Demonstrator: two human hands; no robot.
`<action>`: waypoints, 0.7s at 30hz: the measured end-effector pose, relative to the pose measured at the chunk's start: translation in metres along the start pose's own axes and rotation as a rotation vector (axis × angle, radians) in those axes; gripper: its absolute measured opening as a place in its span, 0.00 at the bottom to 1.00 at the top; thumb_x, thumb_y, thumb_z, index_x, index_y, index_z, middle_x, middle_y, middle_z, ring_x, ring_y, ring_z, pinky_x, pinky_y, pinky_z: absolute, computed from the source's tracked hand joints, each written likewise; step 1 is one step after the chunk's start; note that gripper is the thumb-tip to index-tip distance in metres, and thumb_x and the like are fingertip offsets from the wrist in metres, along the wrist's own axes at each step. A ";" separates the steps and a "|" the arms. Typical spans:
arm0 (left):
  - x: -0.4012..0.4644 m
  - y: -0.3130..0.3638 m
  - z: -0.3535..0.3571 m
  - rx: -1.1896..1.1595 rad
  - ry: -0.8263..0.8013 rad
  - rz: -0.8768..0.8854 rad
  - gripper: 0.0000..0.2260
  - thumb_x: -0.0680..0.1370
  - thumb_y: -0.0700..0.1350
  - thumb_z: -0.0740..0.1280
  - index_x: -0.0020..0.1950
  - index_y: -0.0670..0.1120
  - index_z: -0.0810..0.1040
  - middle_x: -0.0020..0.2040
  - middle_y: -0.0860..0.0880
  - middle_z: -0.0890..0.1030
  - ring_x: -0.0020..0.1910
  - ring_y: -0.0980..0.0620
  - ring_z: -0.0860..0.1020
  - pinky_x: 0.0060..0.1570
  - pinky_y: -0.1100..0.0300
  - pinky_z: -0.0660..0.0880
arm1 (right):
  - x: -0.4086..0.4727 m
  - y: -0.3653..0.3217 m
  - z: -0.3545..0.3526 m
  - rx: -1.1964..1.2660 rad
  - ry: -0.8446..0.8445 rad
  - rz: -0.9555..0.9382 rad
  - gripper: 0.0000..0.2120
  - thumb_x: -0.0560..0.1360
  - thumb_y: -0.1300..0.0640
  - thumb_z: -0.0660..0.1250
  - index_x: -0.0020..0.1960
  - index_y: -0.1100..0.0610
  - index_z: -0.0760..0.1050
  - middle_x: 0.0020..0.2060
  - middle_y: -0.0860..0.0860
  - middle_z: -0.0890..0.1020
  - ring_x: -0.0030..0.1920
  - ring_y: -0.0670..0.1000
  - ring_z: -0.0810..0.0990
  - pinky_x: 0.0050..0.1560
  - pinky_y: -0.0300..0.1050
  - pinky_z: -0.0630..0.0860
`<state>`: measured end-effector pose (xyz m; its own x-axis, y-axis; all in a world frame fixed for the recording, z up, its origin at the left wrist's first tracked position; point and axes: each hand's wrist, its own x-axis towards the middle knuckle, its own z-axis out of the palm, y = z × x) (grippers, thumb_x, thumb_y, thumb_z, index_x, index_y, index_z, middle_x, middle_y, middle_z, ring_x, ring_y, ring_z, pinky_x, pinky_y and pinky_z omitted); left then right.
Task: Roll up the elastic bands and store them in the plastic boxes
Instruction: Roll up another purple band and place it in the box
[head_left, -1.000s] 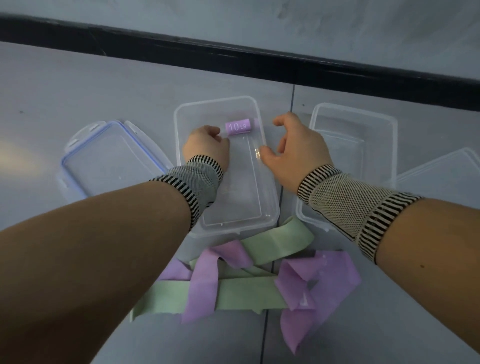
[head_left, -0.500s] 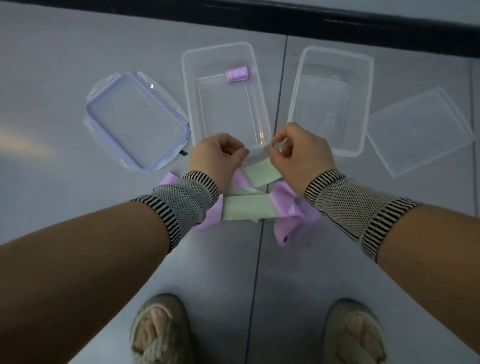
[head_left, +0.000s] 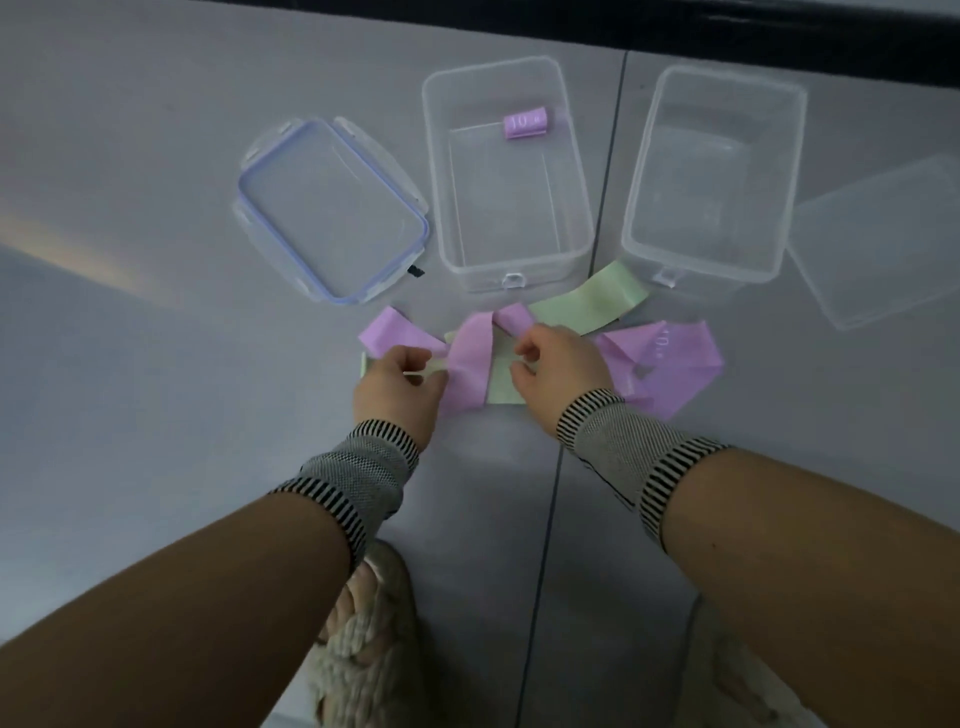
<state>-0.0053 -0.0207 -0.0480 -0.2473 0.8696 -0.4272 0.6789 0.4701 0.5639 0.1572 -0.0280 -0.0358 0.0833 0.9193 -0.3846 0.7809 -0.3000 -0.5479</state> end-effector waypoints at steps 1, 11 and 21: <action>0.004 0.003 0.003 -0.024 0.002 0.011 0.11 0.73 0.47 0.71 0.53 0.48 0.78 0.49 0.49 0.81 0.47 0.50 0.78 0.51 0.60 0.73 | 0.007 -0.005 0.002 -0.039 -0.007 -0.023 0.08 0.77 0.57 0.63 0.55 0.54 0.76 0.52 0.52 0.78 0.51 0.53 0.77 0.50 0.42 0.70; 0.030 0.035 0.023 0.094 -0.199 -0.021 0.17 0.74 0.50 0.68 0.62 0.48 0.74 0.54 0.47 0.81 0.51 0.47 0.78 0.50 0.60 0.71 | 0.022 -0.014 0.010 -0.160 -0.052 -0.056 0.17 0.76 0.60 0.60 0.65 0.54 0.71 0.59 0.54 0.76 0.58 0.57 0.76 0.55 0.46 0.71; 0.012 0.018 -0.005 -0.210 -0.178 0.022 0.10 0.77 0.47 0.67 0.55 0.47 0.83 0.43 0.50 0.80 0.43 0.53 0.76 0.41 0.67 0.70 | 0.013 -0.020 0.017 -0.035 0.042 -0.056 0.16 0.74 0.54 0.66 0.62 0.52 0.74 0.60 0.52 0.72 0.56 0.55 0.76 0.51 0.43 0.69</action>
<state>0.0002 -0.0006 -0.0392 -0.0965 0.8484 -0.5204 0.5199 0.4889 0.7005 0.1322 -0.0143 -0.0431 0.0638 0.9445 -0.3223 0.8064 -0.2390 -0.5409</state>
